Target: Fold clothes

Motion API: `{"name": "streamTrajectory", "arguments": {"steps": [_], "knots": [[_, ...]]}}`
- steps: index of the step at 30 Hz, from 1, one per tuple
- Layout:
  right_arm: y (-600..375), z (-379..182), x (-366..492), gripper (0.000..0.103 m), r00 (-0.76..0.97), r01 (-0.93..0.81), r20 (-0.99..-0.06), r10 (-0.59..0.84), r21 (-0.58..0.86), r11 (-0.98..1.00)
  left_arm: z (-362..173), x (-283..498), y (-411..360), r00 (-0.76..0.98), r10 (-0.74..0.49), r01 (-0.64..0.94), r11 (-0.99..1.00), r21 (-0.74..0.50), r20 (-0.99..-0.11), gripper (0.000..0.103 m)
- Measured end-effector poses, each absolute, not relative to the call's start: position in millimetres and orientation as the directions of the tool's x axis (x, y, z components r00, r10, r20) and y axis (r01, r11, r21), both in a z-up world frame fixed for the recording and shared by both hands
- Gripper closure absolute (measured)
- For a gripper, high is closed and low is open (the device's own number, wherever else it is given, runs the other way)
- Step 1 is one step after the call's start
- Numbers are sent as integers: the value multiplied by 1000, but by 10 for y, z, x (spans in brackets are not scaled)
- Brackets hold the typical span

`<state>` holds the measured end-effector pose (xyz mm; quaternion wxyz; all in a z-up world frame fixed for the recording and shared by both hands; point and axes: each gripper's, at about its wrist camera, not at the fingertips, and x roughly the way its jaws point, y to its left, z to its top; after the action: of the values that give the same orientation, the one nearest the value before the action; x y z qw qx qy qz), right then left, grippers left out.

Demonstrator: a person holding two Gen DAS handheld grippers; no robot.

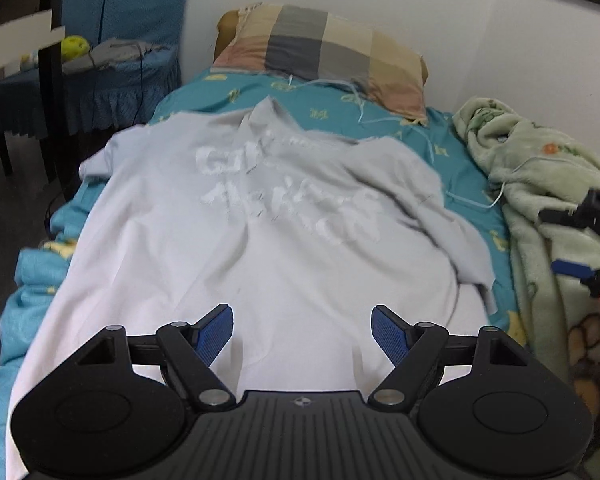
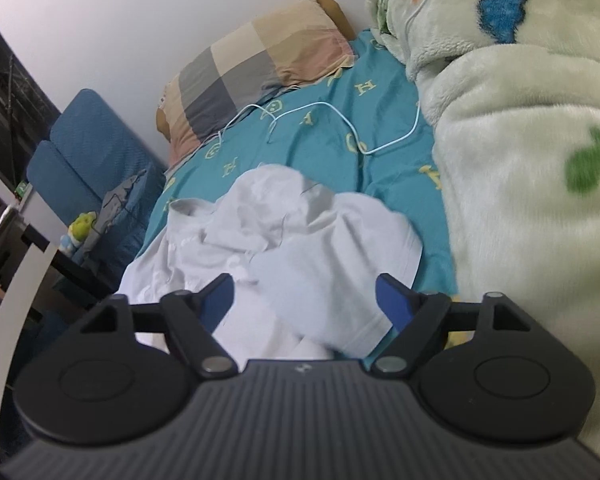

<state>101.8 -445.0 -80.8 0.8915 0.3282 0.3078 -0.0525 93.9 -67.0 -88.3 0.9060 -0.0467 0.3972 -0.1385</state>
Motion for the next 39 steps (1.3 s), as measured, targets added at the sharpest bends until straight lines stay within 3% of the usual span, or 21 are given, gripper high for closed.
{"name": "streamTrajectory", "arguments": {"steps": [4,8,15,21,22,24,28,30,35,39], "knots": [[-4710,-988,1393,18,782,352,-610,128,602,717,-982,1007,-467,634,-265,165,964,-208,-726,25],[-4776,-1283,1630,19,732,422,-677,76,539,729,-992,1098,-446,625,-298,161,953,-255,-721,25],[-4396,-1543,1890,19,619,484,-781,-86,292,825,-1089,1142,-543,598,-303,176,953,-247,-742,24],[-4335,-1708,2010,16,638,492,-750,-171,227,840,-1149,1137,-562,593,-283,168,959,-229,-754,24],[-4342,-1722,2020,18,652,482,-740,-166,235,844,-1160,1141,-566,593,-280,164,960,-227,-755,24],[-4358,-1737,2052,44,673,458,-725,-146,253,852,-1186,1148,-576,593,-272,156,962,-223,-758,24],[-4399,-1838,2118,67,671,435,-735,-98,284,855,-1242,1160,-599,593,-252,146,968,-206,-765,24],[-4406,-1814,2136,97,663,447,-737,-127,255,857,-1259,1163,-607,598,-242,144,970,-195,-764,24],[-4461,-1455,2194,99,715,440,-665,-214,191,878,-1275,1183,-593,620,-216,129,976,-173,-754,24],[-4581,-1082,2232,99,780,450,-543,-311,141,882,-1261,1213,-547,631,-206,107,978,-178,-748,24]]}}
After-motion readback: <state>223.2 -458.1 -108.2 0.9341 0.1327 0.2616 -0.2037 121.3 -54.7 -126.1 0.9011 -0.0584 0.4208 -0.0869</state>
